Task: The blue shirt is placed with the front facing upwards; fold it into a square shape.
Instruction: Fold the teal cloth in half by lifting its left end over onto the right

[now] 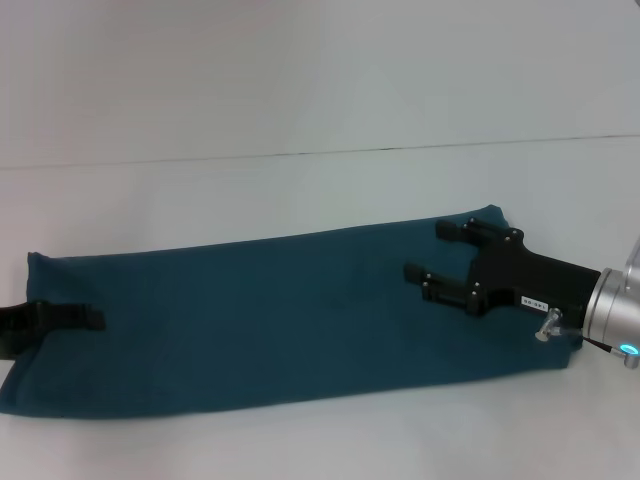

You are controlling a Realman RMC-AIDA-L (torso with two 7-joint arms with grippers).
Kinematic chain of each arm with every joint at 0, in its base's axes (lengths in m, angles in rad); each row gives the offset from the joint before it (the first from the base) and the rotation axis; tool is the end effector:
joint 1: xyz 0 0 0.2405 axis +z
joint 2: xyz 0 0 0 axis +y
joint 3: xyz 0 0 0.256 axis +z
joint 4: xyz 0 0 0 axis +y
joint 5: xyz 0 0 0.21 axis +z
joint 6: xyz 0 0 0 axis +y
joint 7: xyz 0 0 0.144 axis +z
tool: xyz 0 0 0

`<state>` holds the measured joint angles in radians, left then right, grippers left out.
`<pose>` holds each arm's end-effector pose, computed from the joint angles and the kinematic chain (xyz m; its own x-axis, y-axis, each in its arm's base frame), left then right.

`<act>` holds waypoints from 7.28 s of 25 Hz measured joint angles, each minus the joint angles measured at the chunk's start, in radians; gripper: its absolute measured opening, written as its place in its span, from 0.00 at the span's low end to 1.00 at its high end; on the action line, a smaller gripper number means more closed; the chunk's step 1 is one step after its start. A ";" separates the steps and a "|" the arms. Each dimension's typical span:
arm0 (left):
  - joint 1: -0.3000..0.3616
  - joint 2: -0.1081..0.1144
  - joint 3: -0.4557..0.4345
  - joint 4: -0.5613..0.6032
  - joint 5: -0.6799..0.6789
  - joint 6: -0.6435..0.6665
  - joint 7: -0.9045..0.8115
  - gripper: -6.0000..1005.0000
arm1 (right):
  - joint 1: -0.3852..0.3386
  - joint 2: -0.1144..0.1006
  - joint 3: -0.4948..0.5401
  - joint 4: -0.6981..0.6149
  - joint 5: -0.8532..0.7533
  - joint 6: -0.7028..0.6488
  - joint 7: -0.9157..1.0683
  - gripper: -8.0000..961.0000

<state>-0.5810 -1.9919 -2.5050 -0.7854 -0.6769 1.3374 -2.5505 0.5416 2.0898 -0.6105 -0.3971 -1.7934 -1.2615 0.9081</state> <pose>-0.3240 0.3646 0.0559 0.0833 0.9045 0.4183 0.9835 -0.0071 -0.1805 0.2880 0.3482 -0.0250 0.8256 -0.1416 -0.5462 -0.4398 -0.7679 -0.4658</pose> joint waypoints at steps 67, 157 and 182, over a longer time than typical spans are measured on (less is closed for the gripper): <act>-0.053 -0.051 -0.003 -0.128 -0.054 0.131 -0.011 0.05 | 0.086 0.005 -0.050 0.151 0.000 0.135 0.000 0.81; -0.157 -0.118 0.015 -0.283 -0.199 0.288 -0.028 0.05 | 0.327 0.032 -0.064 0.464 -0.003 0.351 -0.133 0.68; -0.155 -0.112 0.015 -0.276 -0.202 0.289 -0.014 0.05 | 0.387 0.032 0.066 0.621 -0.012 0.413 -0.276 0.55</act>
<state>-0.7363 -2.1043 -2.4898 -1.0617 -0.8790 1.6262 -2.5646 0.9290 2.1214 -0.5445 0.2240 -1.8051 -0.8482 0.6318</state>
